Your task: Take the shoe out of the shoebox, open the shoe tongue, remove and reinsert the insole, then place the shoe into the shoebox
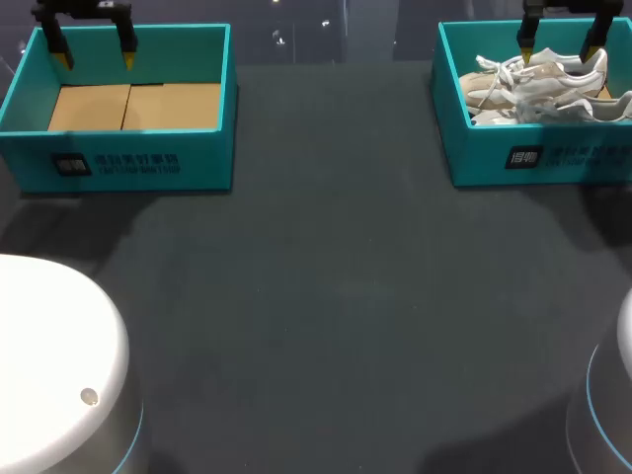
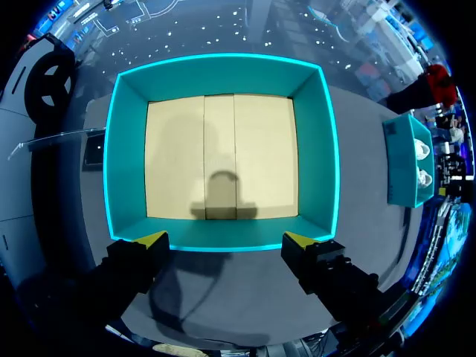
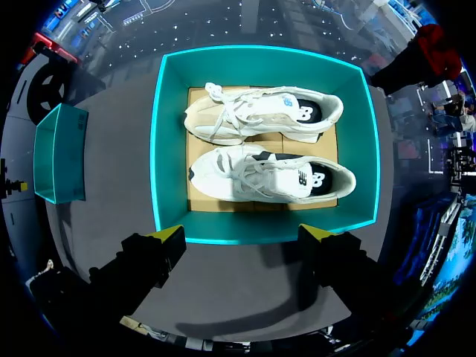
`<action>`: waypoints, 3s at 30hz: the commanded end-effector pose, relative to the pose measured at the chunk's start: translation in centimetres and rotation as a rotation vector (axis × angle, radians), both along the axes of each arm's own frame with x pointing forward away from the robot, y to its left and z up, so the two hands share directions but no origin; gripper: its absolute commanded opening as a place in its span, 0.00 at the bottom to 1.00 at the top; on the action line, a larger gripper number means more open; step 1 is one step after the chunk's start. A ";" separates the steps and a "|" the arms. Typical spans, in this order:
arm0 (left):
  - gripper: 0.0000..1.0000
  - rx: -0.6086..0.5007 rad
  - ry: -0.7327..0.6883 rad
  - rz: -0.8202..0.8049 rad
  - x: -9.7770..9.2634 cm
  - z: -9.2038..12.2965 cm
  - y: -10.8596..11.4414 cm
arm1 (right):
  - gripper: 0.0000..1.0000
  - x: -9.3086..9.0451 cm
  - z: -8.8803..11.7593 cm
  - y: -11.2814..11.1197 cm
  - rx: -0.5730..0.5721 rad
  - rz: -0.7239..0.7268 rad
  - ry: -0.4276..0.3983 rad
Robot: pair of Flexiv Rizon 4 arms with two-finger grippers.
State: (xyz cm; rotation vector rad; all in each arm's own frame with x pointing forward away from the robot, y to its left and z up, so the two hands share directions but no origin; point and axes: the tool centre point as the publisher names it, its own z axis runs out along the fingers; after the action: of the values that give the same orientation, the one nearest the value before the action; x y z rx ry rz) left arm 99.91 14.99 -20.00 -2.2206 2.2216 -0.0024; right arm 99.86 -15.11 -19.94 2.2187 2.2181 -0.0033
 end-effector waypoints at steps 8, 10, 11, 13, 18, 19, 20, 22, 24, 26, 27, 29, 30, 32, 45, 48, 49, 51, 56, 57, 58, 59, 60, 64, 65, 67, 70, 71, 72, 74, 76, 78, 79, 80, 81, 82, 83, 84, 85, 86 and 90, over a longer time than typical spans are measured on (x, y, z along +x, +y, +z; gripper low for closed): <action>1.00 0.000 0.001 0.000 0.0 0.0 0.0 | 1.00 0.0 0.0 0.0 0.000 0.000 0.000; 1.00 0.000 0.001 0.000 0.0 0.0 0.0 | 1.00 0.0 0.0 0.0 0.000 0.000 0.000; 1.00 0.000 0.001 0.000 0.0 0.0 0.0 | 1.00 0.1 0.0 0.0 -0.003 0.006 -0.004; 1.00 0.000 0.001 0.000 0.0 0.0 0.0 | 1.00 0.1 -0.2 -0.3 -0.005 0.016 -0.005; 1.00 0.000 0.001 0.000 0.0 0.0 0.0 | 1.00 -0.3 -0.5 -1.8 -0.010 0.020 -0.008; 1.00 0.000 0.001 0.000 0.0 0.0 0.0 | 1.00 -0.4 -0.6 -2.3 -0.012 0.018 -0.010; 1.00 0.000 0.001 0.000 0.0 0.0 0.0 | 1.00 -0.5 -0.6 -2.8 -0.014 0.014 -0.009; 1.00 0.000 0.001 0.000 0.0 0.0 0.0 | 1.00 -0.7 -0.8 -3.7 -0.016 0.006 -0.009; 1.00 0.000 0.001 0.000 0.0 0.0 0.0 | 1.00 -0.8 -1.0 -4.6 -0.023 -0.002 -0.007; 1.00 0.000 0.001 0.000 0.0 0.0 0.0 | 1.00 -0.9 -1.2 -5.6 -0.031 -0.009 -0.004; 1.00 0.000 0.001 0.000 0.0 0.0 0.0 | 1.00 -1.0 -1.4 -6.0 -0.033 -0.011 -0.004; 1.00 0.000 0.001 0.000 0.0 0.0 0.0 | 1.00 -1.0 -1.7 -7.0 -0.042 -0.016 -0.003; 1.00 0.000 0.001 0.000 0.0 0.0 0.0 | 1.00 -1.0 -1.9 -7.4 -0.044 -0.018 0.000; 1.00 0.000 0.001 0.000 0.0 0.0 0.0 | 1.00 -0.9 -2.2 -8.2 -0.050 -0.022 0.003; 1.00 0.000 0.001 0.000 0.0 0.0 0.0 | 1.00 -0.1 -5.1 -13.4 -0.086 -0.040 0.008; 1.00 0.000 0.001 0.000 0.0 0.0 0.0 | 0.96 0.2 -5.7 -14.5 -0.087 -0.042 0.009; 1.00 0.000 0.001 0.000 0.0 0.0 0.0 | 0.95 0.3 -5.9 -14.9 -0.087 -0.042 0.008; 1.00 0.000 0.001 0.000 0.0 0.0 0.0 | 0.96 0.5 -6.5 -15.6 -0.088 -0.041 0.011; 1.00 0.000 0.001 0.000 0.0 0.0 0.0 | 0.90 1.2 -7.7 -16.8 -0.088 -0.039 0.020; 1.00 0.000 0.001 0.000 0.0 0.0 0.0 | 0.89 1.3 -7.9 -16.9 -0.089 -0.041 0.024; 1.00 0.000 0.001 0.000 0.0 0.0 0.0 | 0.88 1.4 -8.1 -17.1 -0.088 -0.042 0.025; 1.00 0.000 0.001 0.000 0.0 0.0 0.0 | 0.87 1.5 -8.3 -17.3 -0.087 -0.043 0.025; 1.00 0.000 0.001 0.000 0.0 0.0 0.0 | 0.85 1.6 -8.5 -17.4 -0.090 -0.048 0.026; 1.00 0.000 0.001 0.000 0.0 0.0 0.0 | 0.71 2.0 -9.1 -17.9 -0.089 -0.056 0.026; 1.00 0.000 0.001 0.000 0.0 0.0 0.0 | 0.71 2.0 -9.2 -18.1 -0.087 -0.059 0.026; 1.00 0.000 0.001 0.000 0.0 0.0 0.0 | 0.68 2.1 -9.5 -18.4 -0.088 -0.060 0.026; 1.00 0.000 0.001 0.000 0.0 0.0 0.0 | 0.65 2.2 -9.8 -18.7 -0.088 -0.066 0.028; 1.00 0.000 0.001 0.000 0.0 0.0 0.0 | 0.65 2.2 -9.9 -18.8 -0.088 -0.067 0.029; 1.00 0.000 0.001 0.000 0.0 0.0 0.0 | 0.65 2.2 -10.1 -18.9 -0.087 -0.068 0.030; 1.00 0.000 0.001 0.000 0.0 0.0 0.0 | 0.65 2.3 -10.4 -19.0 -0.086 -0.070 0.034; 1.00 0.000 0.001 0.000 0.0 0.0 0.0 | 0.66 2.4 -10.8 -19.0 -0.084 -0.071 0.040; 1.00 0.000 0.001 0.000 0.0 0.0 0.0 | 0.65 2.5 -11.0 -19.0 -0.082 -0.072 0.043; 1.00 0.000 0.001 0.000 0.0 0.0 0.0 | 0.65 2.5 -11.1 -19.0 -0.082 -0.073 0.043; 1.00 0.000 0.001 0.000 0.0 0.0 0.0 | 0.65 2.5 -11.2 -19.0 -0.081 -0.074 0.043; 1.00 0.000 0.001 0.000 0.0 0.0 0.0 | 0.65 2.6 -11.3 -19.0 -0.079 -0.076 0.044; 1.00 0.000 0.001 0.000 0.0 0.0 0.0 | 0.64 2.6 -11.4 -19.0 -0.078 -0.078 0.044; 1.00 0.000 0.001 0.000 0.0 0.0 0.0 | 0.64 2.5 -11.5 -19.1 -0.076 -0.080 0.043; 1.00 0.000 0.001 0.000 0.0 0.0 0.0 | 0.65 2.5 -11.5 -19.1 -0.074 -0.083 0.042; 1.00 0.000 0.001 0.000 0.0 0.0 0.0 | 0.65 2.5 -11.6 -19.1 -0.073 -0.084 0.041; 1.00 0.000 0.001 0.000 0.0 0.0 0.0 | 0.65 2.4 -11.7 -19.1 -0.071 -0.086 0.040; 1.00 0.000 0.001 0.000 0.0 0.0 0.0 | 0.66 2.3 -12.1 -19.1 -0.070 -0.093 0.038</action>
State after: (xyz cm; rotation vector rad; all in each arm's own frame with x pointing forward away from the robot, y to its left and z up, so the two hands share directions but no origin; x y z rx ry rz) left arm 99.91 14.99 -20.00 -2.2205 2.2216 -0.0024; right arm 102.15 -34.22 -31.71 2.3003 2.0975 -0.1245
